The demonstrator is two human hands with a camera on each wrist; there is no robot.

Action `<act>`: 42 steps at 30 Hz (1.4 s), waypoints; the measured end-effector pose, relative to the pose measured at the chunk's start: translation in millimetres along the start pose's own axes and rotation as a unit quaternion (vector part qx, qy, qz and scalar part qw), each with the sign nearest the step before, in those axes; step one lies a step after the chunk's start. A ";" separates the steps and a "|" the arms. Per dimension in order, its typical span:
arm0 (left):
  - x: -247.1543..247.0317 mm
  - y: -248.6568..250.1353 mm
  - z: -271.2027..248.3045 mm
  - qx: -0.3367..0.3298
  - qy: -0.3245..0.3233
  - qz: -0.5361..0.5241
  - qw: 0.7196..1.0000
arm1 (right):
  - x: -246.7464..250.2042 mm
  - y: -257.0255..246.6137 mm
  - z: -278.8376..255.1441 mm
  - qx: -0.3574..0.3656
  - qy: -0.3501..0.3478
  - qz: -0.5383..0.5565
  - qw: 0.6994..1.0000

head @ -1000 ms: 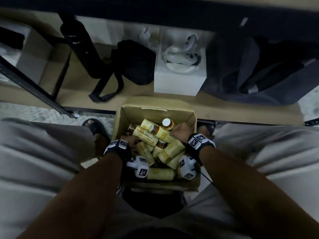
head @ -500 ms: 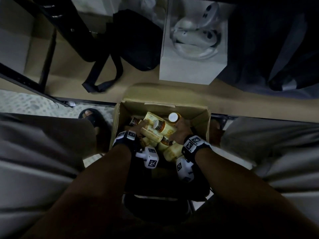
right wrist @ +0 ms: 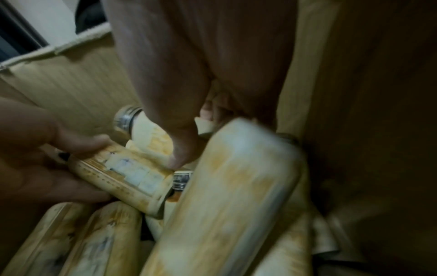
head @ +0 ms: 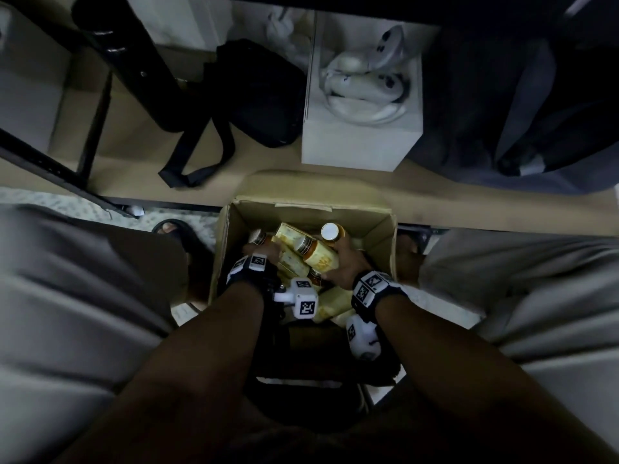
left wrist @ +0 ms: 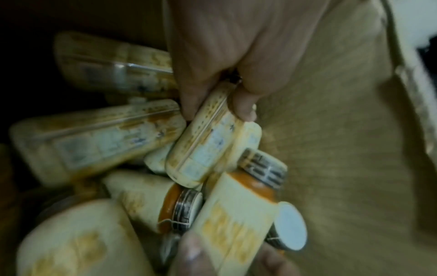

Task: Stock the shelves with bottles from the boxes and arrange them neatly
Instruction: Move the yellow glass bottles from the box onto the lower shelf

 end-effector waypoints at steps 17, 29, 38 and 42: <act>9.4 52.2 -76.0 -0.190 -0.119 -0.267 0.937 | 56.3 -26.8 -52.1 0.064 0.081 0.250 0.963; 74.1 127.5 -176.4 -0.332 -0.190 -0.336 0.860 | 140.5 -103.7 -147.3 0.239 0.117 0.324 0.908; 143.0 167.3 -272.7 -0.445 -0.176 -0.285 0.830 | 192.7 -156.5 -231.3 0.361 0.156 0.289 0.873; 172.8 181.8 -321.9 -0.497 -0.147 -0.271 0.811 | 214.8 -181.0 -275.2 0.408 0.198 0.259 0.852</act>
Point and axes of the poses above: each hand's wrist, its own z-axis towards the middle knuckle, its own x-axis out of the back of the hand, y = z × x, the point moved 6 cm from there along z, towards the middle knuckle, and after that the axes turned 6 degrees about -z, right-handed, at the moved point
